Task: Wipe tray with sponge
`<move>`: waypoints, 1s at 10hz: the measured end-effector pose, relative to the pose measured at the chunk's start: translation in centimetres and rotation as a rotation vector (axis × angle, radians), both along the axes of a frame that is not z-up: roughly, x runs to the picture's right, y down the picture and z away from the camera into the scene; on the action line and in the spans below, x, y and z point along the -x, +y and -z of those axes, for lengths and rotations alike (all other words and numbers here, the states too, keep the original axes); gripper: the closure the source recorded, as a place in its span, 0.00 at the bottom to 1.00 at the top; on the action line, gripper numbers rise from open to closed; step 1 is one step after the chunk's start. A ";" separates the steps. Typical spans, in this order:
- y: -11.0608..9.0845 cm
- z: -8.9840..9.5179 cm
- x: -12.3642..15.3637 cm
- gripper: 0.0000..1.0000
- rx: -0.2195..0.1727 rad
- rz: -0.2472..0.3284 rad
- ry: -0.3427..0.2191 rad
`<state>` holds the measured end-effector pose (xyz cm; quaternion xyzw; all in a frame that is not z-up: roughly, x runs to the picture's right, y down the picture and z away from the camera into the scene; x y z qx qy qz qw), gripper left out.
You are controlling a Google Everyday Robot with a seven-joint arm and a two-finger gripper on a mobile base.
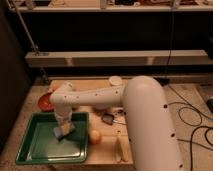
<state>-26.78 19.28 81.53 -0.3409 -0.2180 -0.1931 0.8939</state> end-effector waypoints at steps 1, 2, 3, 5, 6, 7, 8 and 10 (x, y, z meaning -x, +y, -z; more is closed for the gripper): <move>-0.5 0.5 2.0 0.87 -0.014 0.005 -0.029; -1.0 1.4 3.8 0.87 -0.032 0.017 -0.061; -1.3 2.7 5.7 0.87 -0.056 0.041 -0.102; -0.3 5.5 8.1 0.87 -0.072 0.079 -0.168; 1.2 6.8 8.6 0.87 -0.058 0.097 -0.206; 2.9 7.7 8.7 0.87 -0.038 0.110 -0.234; 4.4 8.1 8.6 0.87 -0.022 0.120 -0.249; 7.3 8.6 6.8 0.87 0.017 0.118 -0.258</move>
